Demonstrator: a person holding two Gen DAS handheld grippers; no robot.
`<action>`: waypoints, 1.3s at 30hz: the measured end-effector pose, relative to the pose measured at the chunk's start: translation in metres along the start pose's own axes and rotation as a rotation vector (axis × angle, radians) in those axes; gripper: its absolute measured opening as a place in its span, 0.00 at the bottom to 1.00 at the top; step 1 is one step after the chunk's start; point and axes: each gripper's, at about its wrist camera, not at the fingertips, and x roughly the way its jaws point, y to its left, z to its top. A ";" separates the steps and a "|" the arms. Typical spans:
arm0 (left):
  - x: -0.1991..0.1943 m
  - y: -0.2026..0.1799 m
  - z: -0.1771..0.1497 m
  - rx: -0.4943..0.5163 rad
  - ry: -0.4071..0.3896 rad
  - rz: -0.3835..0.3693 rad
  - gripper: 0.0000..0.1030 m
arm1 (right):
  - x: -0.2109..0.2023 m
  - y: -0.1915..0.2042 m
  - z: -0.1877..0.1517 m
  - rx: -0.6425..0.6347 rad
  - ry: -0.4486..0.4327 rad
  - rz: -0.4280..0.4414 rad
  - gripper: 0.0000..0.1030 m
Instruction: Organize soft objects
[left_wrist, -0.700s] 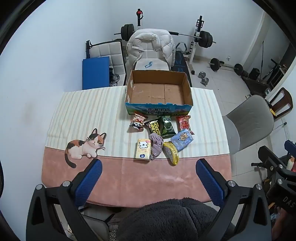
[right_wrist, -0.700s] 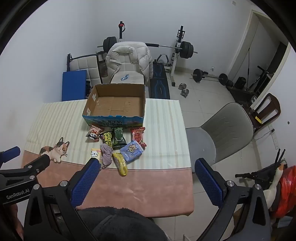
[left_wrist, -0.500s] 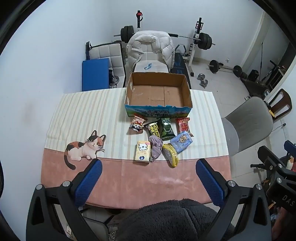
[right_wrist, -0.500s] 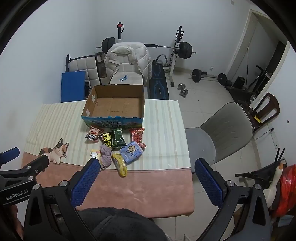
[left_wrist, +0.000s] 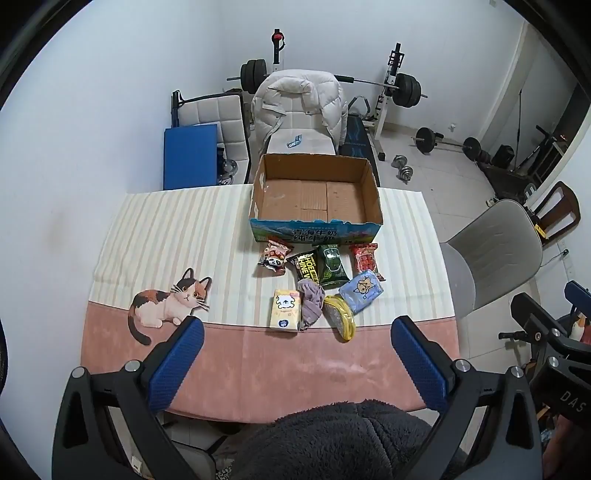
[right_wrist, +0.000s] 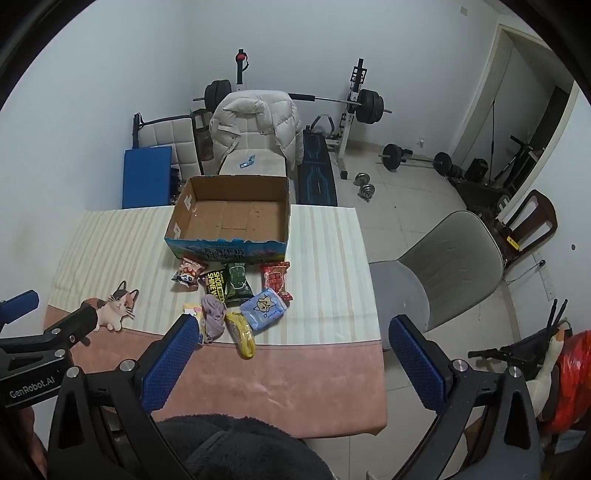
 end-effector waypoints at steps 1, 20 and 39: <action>0.000 0.001 0.000 -0.001 0.000 -0.001 1.00 | 0.000 0.000 0.001 0.000 0.001 0.001 1.00; 0.000 0.001 0.003 0.003 0.002 -0.003 1.00 | -0.004 0.005 0.004 -0.001 0.002 0.002 1.00; 0.001 0.001 0.001 -0.001 -0.003 -0.002 1.00 | -0.008 0.011 0.009 -0.007 0.008 0.011 1.00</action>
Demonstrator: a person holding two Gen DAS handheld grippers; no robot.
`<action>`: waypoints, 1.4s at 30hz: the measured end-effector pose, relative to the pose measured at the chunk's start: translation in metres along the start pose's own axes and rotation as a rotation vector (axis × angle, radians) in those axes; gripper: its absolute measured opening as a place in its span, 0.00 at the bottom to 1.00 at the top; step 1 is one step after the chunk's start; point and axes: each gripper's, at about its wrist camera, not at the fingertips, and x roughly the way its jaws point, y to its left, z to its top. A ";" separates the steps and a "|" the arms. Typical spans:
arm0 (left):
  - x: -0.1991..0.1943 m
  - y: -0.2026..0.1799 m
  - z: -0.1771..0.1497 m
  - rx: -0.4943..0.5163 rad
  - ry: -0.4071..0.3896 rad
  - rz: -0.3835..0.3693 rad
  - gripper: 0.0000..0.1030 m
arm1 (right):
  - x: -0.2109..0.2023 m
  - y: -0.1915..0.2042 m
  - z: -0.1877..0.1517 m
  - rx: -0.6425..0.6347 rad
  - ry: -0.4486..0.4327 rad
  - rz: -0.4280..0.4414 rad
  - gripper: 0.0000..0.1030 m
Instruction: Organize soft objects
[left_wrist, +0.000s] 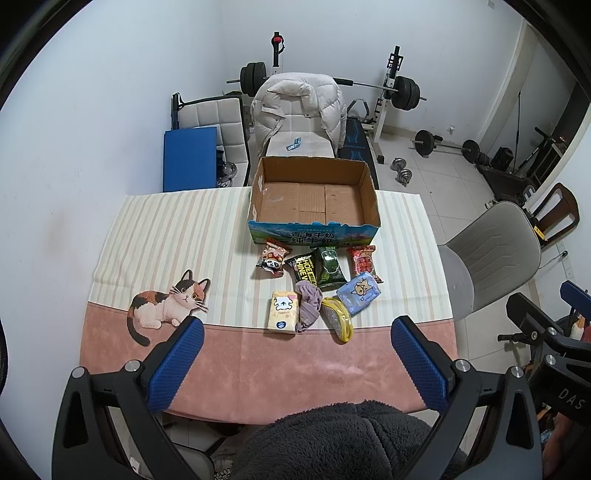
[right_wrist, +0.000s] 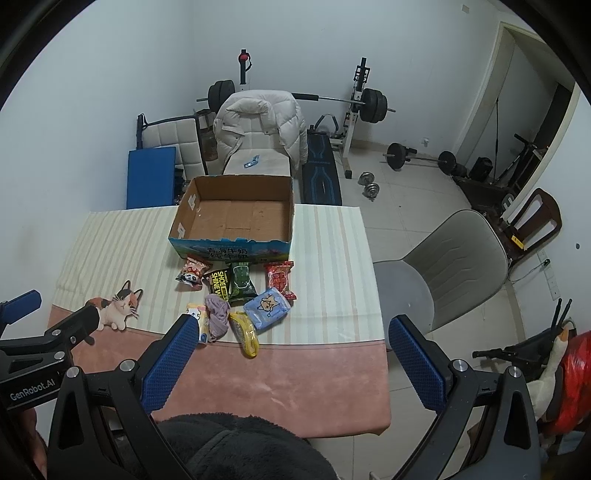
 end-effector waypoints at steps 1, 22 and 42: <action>0.000 0.000 0.000 0.001 0.000 -0.001 1.00 | 0.000 0.000 0.001 0.000 -0.002 0.000 1.00; -0.003 -0.006 0.007 0.006 0.000 0.004 1.00 | 0.005 -0.003 0.005 0.002 -0.006 0.008 1.00; 0.030 0.007 0.015 -0.048 0.031 0.004 1.00 | 0.037 -0.011 0.009 0.033 0.030 0.035 1.00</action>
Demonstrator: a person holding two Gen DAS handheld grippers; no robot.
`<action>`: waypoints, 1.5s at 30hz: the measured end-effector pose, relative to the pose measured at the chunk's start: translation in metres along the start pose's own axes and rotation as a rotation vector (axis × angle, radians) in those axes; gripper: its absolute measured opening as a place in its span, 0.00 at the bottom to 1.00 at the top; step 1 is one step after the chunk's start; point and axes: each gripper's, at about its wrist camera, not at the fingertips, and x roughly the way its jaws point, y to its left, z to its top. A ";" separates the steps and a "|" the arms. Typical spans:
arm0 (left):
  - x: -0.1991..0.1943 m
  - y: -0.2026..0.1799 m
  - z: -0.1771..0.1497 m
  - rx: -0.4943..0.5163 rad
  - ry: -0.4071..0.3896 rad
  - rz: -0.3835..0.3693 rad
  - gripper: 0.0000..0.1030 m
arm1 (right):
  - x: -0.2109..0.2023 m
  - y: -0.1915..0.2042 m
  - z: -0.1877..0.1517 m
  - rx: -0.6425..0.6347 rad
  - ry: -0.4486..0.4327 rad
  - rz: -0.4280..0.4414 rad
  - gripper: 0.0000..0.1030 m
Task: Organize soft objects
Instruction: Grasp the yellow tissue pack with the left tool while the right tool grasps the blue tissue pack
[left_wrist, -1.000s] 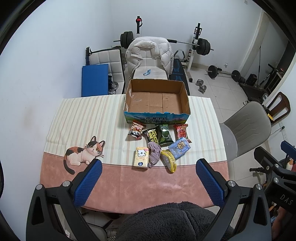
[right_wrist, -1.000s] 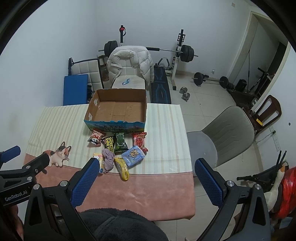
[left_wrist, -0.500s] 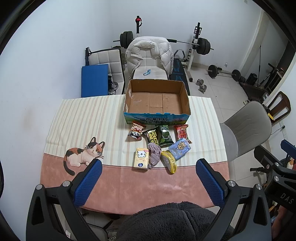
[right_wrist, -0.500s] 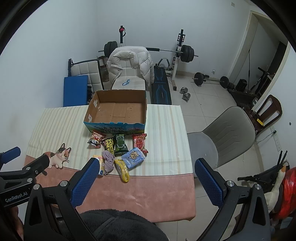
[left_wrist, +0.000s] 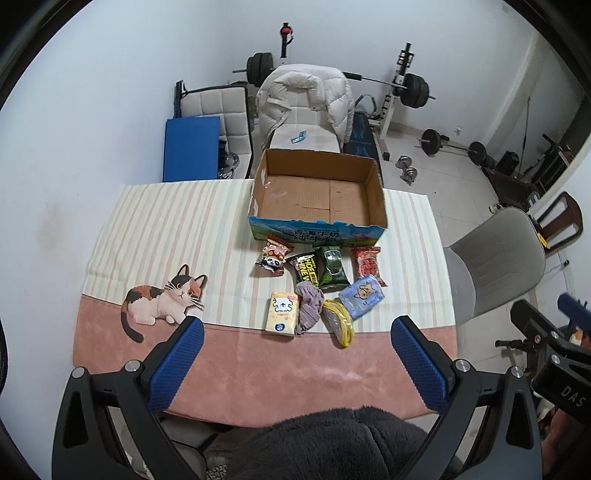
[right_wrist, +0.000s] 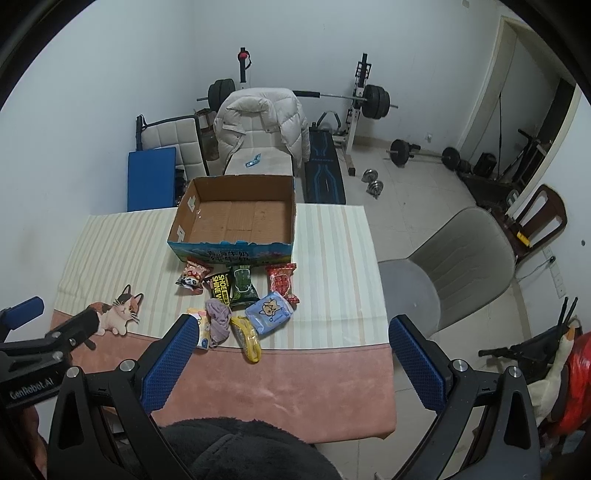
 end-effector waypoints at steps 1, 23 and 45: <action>0.009 0.004 0.003 -0.014 0.004 0.010 1.00 | 0.011 -0.002 0.001 0.009 0.012 0.014 1.00; 0.377 0.049 -0.026 -0.146 0.596 0.012 0.92 | 0.439 0.006 -0.066 0.607 0.635 0.249 1.00; 0.414 0.022 -0.046 -0.062 0.715 -0.077 0.92 | 0.436 0.017 -0.090 -0.035 0.798 0.013 0.58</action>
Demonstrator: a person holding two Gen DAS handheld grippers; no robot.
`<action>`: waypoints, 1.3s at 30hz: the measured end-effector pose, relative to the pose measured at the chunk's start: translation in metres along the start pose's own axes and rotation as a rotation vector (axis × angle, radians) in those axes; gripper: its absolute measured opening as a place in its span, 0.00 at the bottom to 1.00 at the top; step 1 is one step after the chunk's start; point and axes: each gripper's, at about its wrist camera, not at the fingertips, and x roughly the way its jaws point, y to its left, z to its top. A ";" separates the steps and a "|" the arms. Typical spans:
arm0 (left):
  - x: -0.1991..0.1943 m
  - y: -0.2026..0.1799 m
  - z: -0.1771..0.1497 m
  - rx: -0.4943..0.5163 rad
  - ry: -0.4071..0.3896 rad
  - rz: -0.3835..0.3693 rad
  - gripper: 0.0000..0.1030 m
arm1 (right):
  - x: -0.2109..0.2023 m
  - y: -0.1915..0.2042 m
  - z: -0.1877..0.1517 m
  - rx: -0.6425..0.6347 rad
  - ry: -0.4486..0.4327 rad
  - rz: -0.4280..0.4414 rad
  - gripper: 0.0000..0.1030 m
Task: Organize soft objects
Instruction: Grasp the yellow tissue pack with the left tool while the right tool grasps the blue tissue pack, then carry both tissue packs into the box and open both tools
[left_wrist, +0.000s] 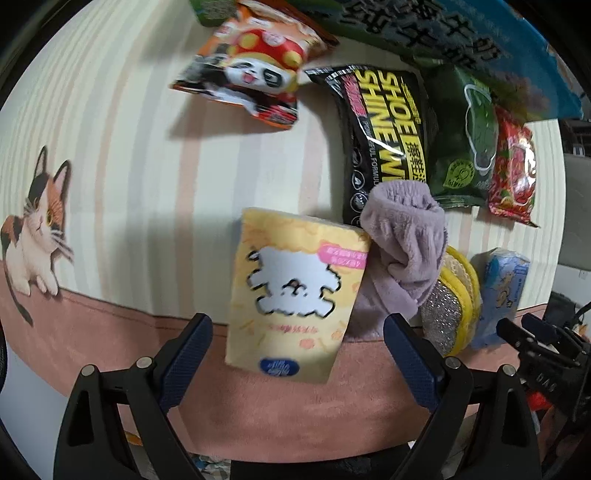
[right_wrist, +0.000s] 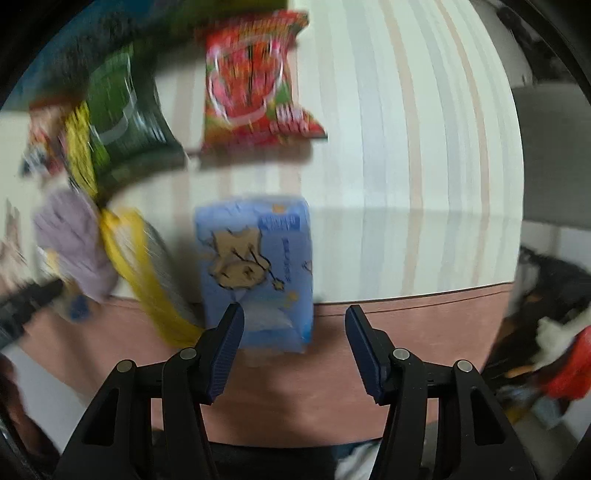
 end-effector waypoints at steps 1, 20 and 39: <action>0.004 -0.009 0.001 0.008 0.001 0.007 0.92 | 0.006 0.002 0.000 -0.007 0.011 0.006 0.59; 0.020 0.008 0.006 -0.009 -0.061 0.015 0.59 | 0.016 0.028 0.013 0.067 -0.030 0.069 0.63; -0.147 0.001 -0.032 0.037 -0.261 -0.120 0.58 | -0.135 -0.014 -0.078 0.125 -0.195 0.294 0.25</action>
